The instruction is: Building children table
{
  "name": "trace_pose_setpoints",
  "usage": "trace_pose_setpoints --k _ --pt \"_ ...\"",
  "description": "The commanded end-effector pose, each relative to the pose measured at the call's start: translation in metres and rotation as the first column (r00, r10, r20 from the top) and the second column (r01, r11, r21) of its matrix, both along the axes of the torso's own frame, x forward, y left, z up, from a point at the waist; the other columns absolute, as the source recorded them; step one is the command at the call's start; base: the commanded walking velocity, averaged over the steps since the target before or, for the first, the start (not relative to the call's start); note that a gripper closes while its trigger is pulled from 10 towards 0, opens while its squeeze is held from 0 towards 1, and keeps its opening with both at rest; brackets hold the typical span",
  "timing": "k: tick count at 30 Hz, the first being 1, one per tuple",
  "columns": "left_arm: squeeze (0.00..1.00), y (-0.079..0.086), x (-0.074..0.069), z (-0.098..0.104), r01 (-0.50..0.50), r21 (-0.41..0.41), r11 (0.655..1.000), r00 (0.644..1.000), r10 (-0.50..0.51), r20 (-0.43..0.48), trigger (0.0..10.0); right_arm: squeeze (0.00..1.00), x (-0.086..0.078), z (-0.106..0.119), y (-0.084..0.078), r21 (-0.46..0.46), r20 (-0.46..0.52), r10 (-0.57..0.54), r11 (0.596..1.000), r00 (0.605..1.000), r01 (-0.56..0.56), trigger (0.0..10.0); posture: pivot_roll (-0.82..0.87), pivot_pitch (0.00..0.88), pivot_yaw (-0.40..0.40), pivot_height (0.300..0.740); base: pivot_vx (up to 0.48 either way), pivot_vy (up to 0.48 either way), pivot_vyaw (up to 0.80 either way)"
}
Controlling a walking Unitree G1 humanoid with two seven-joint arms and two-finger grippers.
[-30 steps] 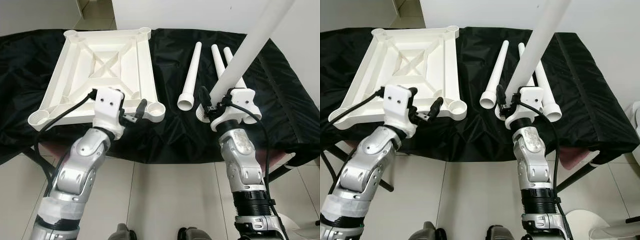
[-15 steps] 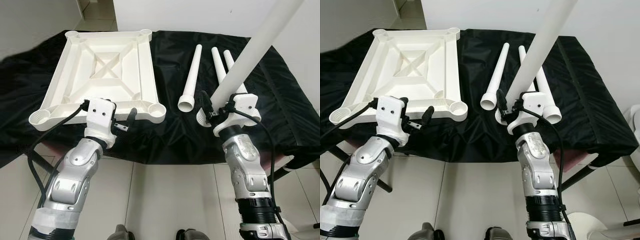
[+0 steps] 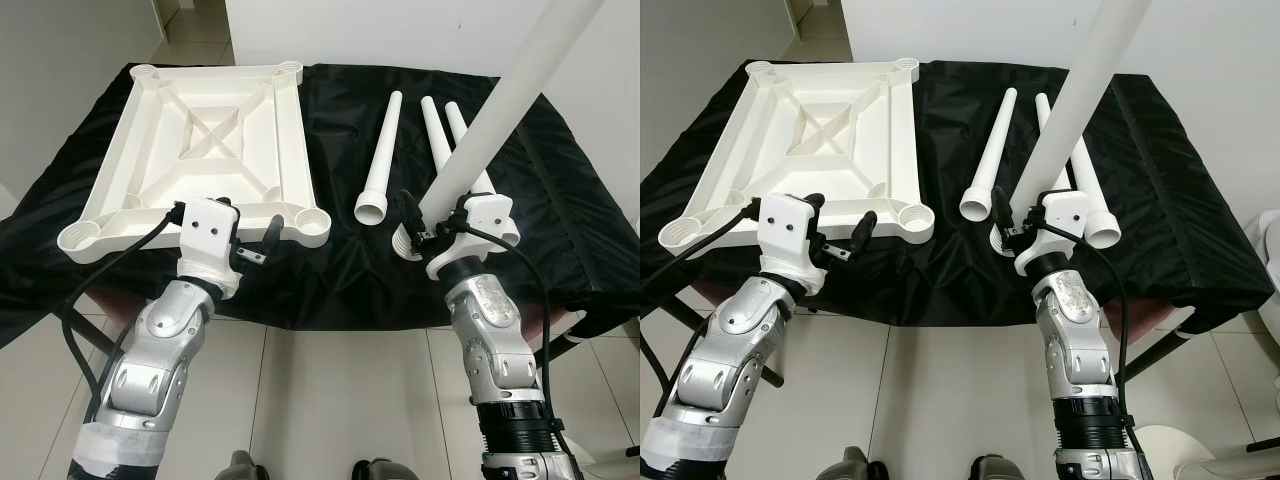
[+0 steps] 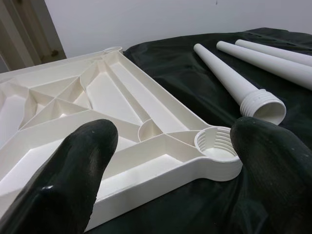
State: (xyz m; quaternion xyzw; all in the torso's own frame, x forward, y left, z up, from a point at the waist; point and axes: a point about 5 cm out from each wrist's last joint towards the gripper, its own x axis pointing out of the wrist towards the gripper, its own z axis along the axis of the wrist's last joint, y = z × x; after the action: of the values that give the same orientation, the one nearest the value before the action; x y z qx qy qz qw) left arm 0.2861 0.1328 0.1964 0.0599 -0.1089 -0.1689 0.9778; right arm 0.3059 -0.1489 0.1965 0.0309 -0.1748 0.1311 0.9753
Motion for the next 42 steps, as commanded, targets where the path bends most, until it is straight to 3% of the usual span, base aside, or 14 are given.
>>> trace_pose_setpoints --k 1,21,25,30,42 --pt "0.0 0.0017 0.001 0.0026 0.003 0.032 0.999 1.0 -0.004 0.022 10.0 0.0 0.0002 0.0027 0.0022 -0.018 0.02 0.014 1.0 1.0 -0.013 10.0 -0.11 0.064 0.023 0.74 0.0 0.0 0.0" --pt "0.0 -0.0032 -0.0004 0.0008 0.002 0.0 1.0 1.0 -0.002 0.008 10.0 0.0 -0.0041 -0.0034 -0.0026 -0.019 -0.007 -0.013 1.0 1.0 0.013 10.0 -0.13 0.086 0.021 0.74 0.0 0.0 0.0" --pt "0.0 -0.0032 0.004 0.0011 0.013 -0.024 1.0 0.999 -0.013 -0.033 10.0 0.0 -0.0023 -0.0007 -0.0052 -0.027 0.002 -0.021 0.999 1.0 0.021 10.0 -0.13 0.087 0.021 0.74 0.0 0.0 0.0" --pt "0.0 0.0041 0.0052 0.0006 0.004 0.028 1.0 0.999 -0.003 -0.036 10.0 0.0 -0.002 -0.0012 -0.0064 -0.029 0.0 -0.02 0.999 1.0 0.02 10.0 -0.11 0.092 0.013 0.74 0.0 0.0 0.0" --pt "0.0 0.0046 0.005 -0.0041 0.041 0.095 0.995 0.997 -0.034 -0.075 10.0 0.0 0.0009 0.0028 -0.0051 -0.031 0.014 -0.012 0.999 1.0 0.013 10.0 -0.1 0.087 0.008 0.74 0.0 0.0 0.0"
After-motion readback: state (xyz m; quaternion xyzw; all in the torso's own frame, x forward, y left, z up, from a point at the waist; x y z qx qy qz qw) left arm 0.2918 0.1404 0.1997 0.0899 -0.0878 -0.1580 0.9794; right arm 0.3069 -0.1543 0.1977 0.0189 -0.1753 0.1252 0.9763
